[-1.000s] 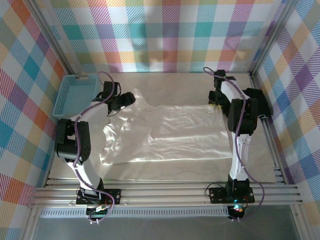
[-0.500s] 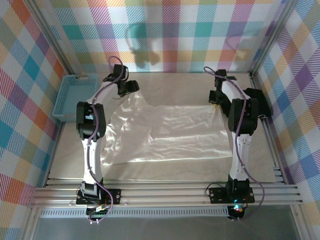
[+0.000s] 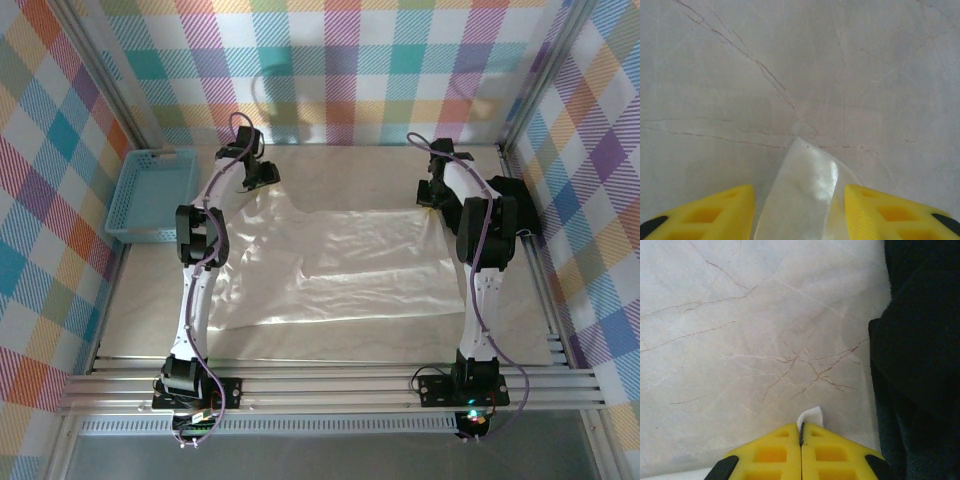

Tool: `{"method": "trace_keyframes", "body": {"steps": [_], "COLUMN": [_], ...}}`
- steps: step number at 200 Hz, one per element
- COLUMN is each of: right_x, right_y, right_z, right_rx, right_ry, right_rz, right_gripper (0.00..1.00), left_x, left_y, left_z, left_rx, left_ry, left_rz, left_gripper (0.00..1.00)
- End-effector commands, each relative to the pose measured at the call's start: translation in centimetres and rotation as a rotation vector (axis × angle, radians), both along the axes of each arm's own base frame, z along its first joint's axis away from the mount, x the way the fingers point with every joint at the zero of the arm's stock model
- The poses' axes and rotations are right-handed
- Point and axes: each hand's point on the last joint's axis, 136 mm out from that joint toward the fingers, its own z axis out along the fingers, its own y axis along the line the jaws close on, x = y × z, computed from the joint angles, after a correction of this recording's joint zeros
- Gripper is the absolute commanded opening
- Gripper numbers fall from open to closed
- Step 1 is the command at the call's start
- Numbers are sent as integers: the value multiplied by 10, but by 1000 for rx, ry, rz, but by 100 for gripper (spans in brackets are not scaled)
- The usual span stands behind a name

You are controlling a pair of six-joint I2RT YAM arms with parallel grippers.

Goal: Fold the inside-out t-shirt

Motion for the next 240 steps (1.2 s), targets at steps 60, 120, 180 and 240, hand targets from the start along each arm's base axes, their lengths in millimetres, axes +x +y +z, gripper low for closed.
{"method": "trace_keyframes", "body": {"steps": [60,120,180,240], "right_x": [0,22,11,-42], "right_y": [0,0,4,-6], "right_z": [0,36,81,93], "right_rx": [5,28,56,41], "right_ry": [2,-109,-210,-197], "right_rz": [24,13,34,17], "right_gripper": [4,1,0,0], "left_x": [2,15,-28,-122], "left_y": [-5,-4,7,29], "left_z": [-27,46,136,184], "left_rx": [-67,-145,-152,-118], "left_ry": [46,-87,-219,-281], "left_rz": [-26,-61,-48,15], "left_gripper": [17,0,0,0]}}
